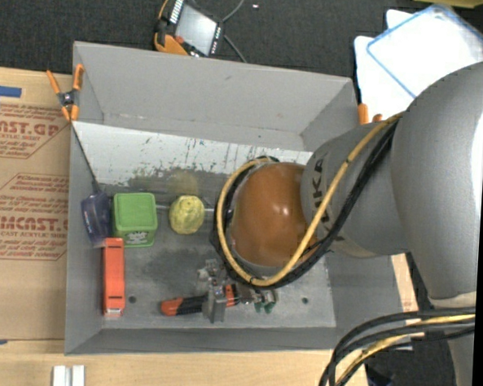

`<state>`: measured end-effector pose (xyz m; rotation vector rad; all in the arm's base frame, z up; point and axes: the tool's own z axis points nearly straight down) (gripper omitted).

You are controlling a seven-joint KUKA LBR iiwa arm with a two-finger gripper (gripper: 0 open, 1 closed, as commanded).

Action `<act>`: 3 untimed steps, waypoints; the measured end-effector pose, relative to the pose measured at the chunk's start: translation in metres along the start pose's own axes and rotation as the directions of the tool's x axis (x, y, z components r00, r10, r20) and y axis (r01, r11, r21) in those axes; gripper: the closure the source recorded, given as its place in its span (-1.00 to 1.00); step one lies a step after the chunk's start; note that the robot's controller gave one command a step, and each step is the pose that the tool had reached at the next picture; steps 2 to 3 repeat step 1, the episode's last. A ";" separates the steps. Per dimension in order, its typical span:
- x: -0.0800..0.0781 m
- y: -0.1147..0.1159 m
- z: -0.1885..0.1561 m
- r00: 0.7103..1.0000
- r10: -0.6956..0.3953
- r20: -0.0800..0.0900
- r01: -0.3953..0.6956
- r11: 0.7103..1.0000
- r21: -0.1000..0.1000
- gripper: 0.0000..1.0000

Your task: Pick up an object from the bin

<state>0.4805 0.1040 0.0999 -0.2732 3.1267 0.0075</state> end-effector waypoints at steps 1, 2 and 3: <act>-0.001 0.000 -0.040 1.000 0.000 0.001 0.000 1.000 0.000 1.00; -0.001 0.000 -0.040 1.000 0.000 0.001 0.000 1.000 0.000 1.00; -0.001 0.000 -0.040 1.000 0.000 0.001 0.000 1.000 0.000 1.00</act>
Offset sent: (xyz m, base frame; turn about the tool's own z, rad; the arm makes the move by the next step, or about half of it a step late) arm 0.0006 0.0000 0.0620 0.0000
